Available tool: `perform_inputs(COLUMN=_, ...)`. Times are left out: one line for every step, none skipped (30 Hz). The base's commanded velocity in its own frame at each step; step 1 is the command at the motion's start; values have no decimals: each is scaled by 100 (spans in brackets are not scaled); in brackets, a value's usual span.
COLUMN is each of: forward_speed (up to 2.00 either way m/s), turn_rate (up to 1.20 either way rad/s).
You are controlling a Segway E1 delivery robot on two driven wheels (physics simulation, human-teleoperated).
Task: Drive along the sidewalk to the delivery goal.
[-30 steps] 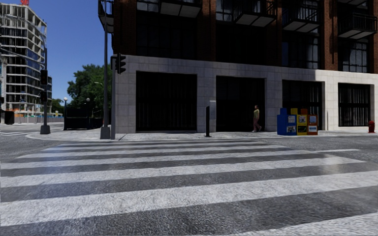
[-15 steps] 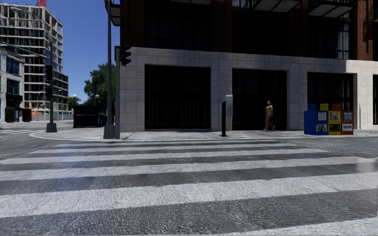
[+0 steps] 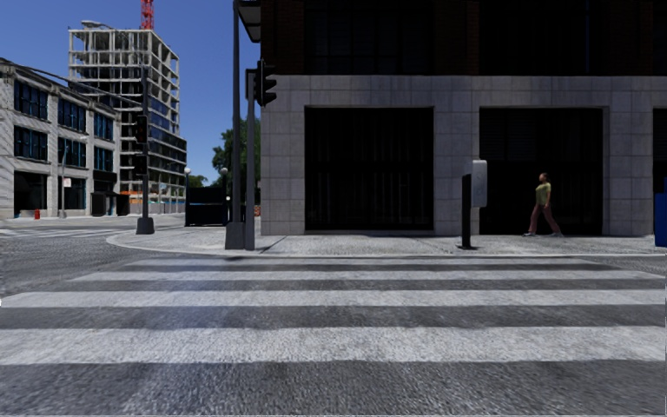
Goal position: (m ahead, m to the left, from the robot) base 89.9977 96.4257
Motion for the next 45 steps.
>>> perform_inputs(forward_speed=200, turn_rate=42)
perform_inputs(forward_speed=200, turn_rate=40)
perform_inputs(forward_speed=200, turn_rate=30)
perform_inputs(forward_speed=200, turn_rate=0)
perform_inputs(forward_speed=200, turn_rate=0)
perform_inputs(forward_speed=200, turn_rate=0)
perform_inputs(forward_speed=200, turn_rate=0)
perform_inputs(forward_speed=200, turn_rate=0)
perform_inputs(forward_speed=200, turn_rate=0)
perform_inputs(forward_speed=200, turn_rate=0)
perform_inputs(forward_speed=200, turn_rate=0)
perform_inputs(forward_speed=200, turn_rate=0)
perform_inputs(forward_speed=200, turn_rate=0)
perform_inputs(forward_speed=200, turn_rate=0)
perform_inputs(forward_speed=200, turn_rate=0)
perform_inputs(forward_speed=200, turn_rate=0)
perform_inputs(forward_speed=200, turn_rate=0)
perform_inputs(forward_speed=200, turn_rate=0)
perform_inputs(forward_speed=200, turn_rate=0)
perform_inputs(forward_speed=200, turn_rate=0)
perform_inputs(forward_speed=200, turn_rate=0)
perform_inputs(forward_speed=200, turn_rate=0)
perform_inputs(forward_speed=200, turn_rate=0)
perform_inputs(forward_speed=200, turn_rate=0)
perform_inputs(forward_speed=194, turn_rate=0)
perform_inputs(forward_speed=170, turn_rate=0)
perform_inputs(forward_speed=170, turn_rate=0)
perform_inputs(forward_speed=149, turn_rate=0)
perform_inputs(forward_speed=137, turn_rate=0)
perform_inputs(forward_speed=133, turn_rate=0)
perform_inputs(forward_speed=132, turn_rate=0)
perform_inputs(forward_speed=131, turn_rate=0)
perform_inputs(forward_speed=131, turn_rate=0)
perform_inputs(forward_speed=131, turn_rate=0)
perform_inputs(forward_speed=131, turn_rate=0)
perform_inputs(forward_speed=131, turn_rate=0)
perform_inputs(forward_speed=131, turn_rate=0)
perform_inputs(forward_speed=131, turn_rate=0)
perform_inputs(forward_speed=131, turn_rate=0)
perform_inputs(forward_speed=131, turn_rate=0)
perform_inputs(forward_speed=131, turn_rate=0)
perform_inputs(forward_speed=131, turn_rate=0)
perform_inputs(forward_speed=130, turn_rate=0)
perform_inputs(forward_speed=130, turn_rate=0)
perform_inputs(forward_speed=129, turn_rate=0)
